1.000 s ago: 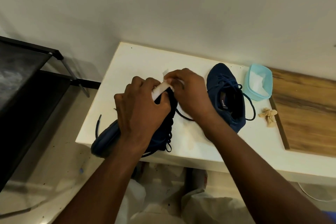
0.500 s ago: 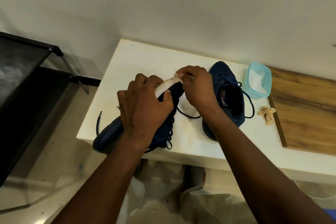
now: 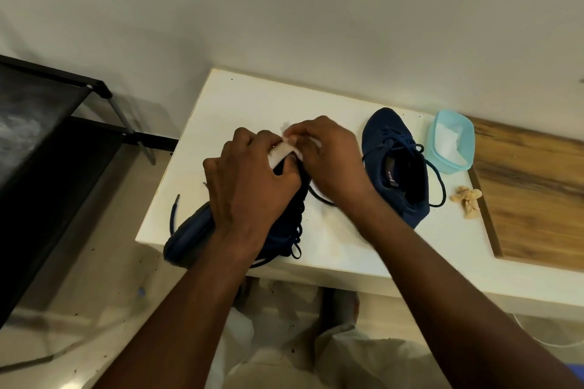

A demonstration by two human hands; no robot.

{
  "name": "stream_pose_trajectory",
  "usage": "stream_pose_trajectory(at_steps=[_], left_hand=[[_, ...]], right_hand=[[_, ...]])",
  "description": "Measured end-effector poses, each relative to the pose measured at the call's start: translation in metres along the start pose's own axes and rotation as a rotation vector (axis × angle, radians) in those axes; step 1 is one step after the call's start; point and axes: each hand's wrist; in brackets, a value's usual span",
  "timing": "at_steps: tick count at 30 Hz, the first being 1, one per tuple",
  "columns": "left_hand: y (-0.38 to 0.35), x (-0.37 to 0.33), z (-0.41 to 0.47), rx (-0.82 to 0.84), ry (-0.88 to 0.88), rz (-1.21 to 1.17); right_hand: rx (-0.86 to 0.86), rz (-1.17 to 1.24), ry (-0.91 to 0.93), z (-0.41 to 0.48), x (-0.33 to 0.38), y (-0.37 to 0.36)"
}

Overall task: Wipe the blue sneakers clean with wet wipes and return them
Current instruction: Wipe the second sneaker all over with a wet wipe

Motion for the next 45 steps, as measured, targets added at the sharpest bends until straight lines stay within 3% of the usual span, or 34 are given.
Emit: stream_pose_trajectory(at_steps=[4, 9, 14, 20, 25, 29, 35, 39, 43, 45], left_hand=[[0.0, -0.003, -0.004, 0.006, -0.025, -0.001], [0.0, 0.003, 0.001, 0.0, 0.002, -0.007], [-0.001, 0.0, -0.004, 0.002, -0.037, -0.004], [0.002, 0.001, 0.001, -0.002, -0.008, -0.035], [0.001, 0.0, -0.003, 0.01, -0.019, -0.031], [0.002, 0.002, 0.001, 0.008, 0.007, -0.05], [0.001, 0.001, -0.001, 0.019, -0.004, -0.037], [0.002, 0.002, 0.001, 0.007, 0.013, -0.055], [0.002, -0.001, -0.002, 0.018, -0.006, -0.033], [0.002, -0.001, -0.001, 0.021, -0.003, -0.026]], right_hand=[[-0.074, 0.016, -0.21, 0.013, -0.027, 0.009], [-0.011, 0.007, 0.018, -0.008, 0.006, -0.005], [-0.094, 0.027, -0.221, 0.01, -0.034, 0.007], [-0.035, 0.018, -0.001, -0.008, -0.007, 0.001], [-0.085, 0.033, -0.235, 0.009, -0.031, 0.008], [-0.018, 0.028, -0.044, -0.003, -0.005, -0.002], [-0.077, 0.045, -0.276, 0.011, -0.03, 0.006], [-0.024, -0.019, 0.011, -0.007, 0.003, -0.001], [-0.093, -0.061, -0.194, 0.011, -0.029, 0.009], [-0.112, -0.076, -0.179, 0.006, -0.022, 0.006]])
Point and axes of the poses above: each hand's wrist, its own z-axis towards the middle knuckle, its own y-axis out of the back of the hand, x = y × z, and after that the axes turned 1 degree about -y, right-handed
